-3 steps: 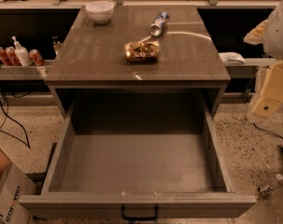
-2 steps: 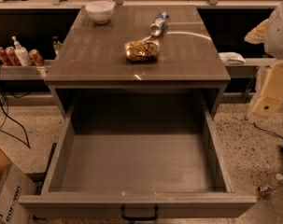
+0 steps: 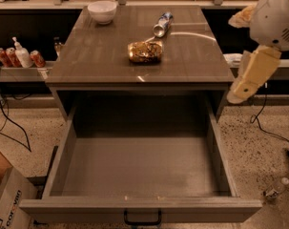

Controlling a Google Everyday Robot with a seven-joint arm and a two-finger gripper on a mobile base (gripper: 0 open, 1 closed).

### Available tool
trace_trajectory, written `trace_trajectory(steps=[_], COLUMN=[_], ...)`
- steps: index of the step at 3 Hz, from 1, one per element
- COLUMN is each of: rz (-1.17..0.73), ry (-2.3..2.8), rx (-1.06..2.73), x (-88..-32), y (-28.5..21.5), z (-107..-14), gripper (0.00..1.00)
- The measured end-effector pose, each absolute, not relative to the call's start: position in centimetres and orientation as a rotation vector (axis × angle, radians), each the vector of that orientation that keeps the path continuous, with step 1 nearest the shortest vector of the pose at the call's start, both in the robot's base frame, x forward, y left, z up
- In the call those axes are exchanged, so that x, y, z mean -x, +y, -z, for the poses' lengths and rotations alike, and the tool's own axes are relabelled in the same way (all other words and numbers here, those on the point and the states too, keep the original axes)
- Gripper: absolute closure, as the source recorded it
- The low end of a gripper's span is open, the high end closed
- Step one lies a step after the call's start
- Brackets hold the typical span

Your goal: Place orange can into top drawer

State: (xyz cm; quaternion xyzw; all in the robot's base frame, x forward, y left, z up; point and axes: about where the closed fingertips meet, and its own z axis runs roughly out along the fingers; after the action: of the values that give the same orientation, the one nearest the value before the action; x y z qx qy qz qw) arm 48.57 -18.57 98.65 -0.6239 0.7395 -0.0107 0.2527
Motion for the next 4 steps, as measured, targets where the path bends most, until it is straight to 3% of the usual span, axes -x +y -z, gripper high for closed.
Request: trace_trajectory(steps=[3,4], rz=[-0.147,-0.147], ry=[1.785,1.785], rx=[1.824,1.824], x=[-56.2,-56.2], y=[-10.3,-10.3], z=[-96.7,-96.7], gripper=[0.0,0.0])
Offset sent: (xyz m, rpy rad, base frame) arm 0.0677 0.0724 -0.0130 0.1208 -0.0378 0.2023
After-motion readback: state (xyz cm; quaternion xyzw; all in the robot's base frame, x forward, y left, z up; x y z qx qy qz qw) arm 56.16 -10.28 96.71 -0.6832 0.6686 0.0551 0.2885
